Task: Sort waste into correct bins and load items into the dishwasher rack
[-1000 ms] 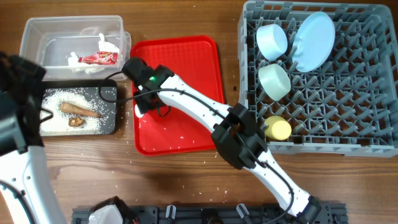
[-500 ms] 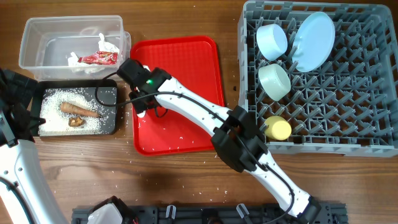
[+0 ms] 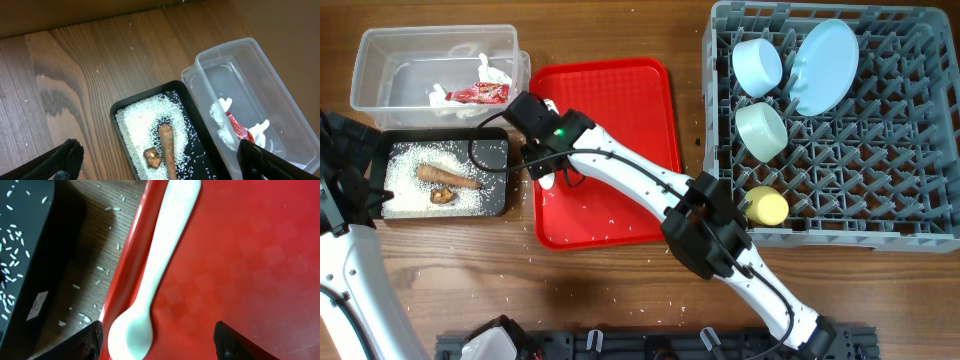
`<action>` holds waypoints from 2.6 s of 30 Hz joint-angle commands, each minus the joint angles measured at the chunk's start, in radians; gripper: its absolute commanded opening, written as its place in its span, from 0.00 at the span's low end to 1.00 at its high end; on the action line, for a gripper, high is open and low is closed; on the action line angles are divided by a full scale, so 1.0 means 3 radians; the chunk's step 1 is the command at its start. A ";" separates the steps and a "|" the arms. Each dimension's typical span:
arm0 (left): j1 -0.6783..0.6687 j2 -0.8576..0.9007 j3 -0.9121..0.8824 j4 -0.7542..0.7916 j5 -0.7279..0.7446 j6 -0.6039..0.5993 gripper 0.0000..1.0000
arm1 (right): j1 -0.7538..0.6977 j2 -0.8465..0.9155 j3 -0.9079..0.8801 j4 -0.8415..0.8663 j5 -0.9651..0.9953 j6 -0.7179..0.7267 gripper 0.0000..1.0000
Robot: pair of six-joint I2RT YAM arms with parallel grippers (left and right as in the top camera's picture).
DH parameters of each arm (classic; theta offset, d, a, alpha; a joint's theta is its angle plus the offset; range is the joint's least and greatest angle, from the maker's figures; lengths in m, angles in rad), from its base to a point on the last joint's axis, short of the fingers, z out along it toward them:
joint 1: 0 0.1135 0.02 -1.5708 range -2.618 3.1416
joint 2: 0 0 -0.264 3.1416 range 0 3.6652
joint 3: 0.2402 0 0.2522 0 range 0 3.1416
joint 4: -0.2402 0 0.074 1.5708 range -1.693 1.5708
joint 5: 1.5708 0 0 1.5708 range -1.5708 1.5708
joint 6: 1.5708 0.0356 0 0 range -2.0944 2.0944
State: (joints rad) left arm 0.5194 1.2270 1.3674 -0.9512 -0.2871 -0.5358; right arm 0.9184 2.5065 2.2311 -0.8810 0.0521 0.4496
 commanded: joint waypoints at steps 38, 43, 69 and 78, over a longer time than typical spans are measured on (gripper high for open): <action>0.0018 0.0019 0.0024 -0.0174 0.0020 0.0027 1.00 | 0.0053 0.0318 -0.0050 -0.0320 -0.0375 0.0395 0.32; 0.0018 0.0019 0.0024 -0.0174 0.0020 0.0025 1.00 | 0.0025 0.0318 -0.0050 -0.0463 -0.0469 0.0432 0.20; -0.0856 0.0786 0.0022 0.0170 0.0966 0.0118 1.00 | -0.1343 -0.1392 -0.0010 -0.1189 -0.0277 -0.0188 0.04; -0.1233 0.1284 0.0022 0.0532 0.0964 0.0317 1.00 | -0.1867 -0.1386 -0.0351 -0.1666 -0.0200 -0.0256 0.04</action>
State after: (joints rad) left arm 0.1703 1.5860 1.3674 -0.8032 -0.0013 -0.4801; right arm 0.3973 2.0724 2.1651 -1.3720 -0.0311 0.4095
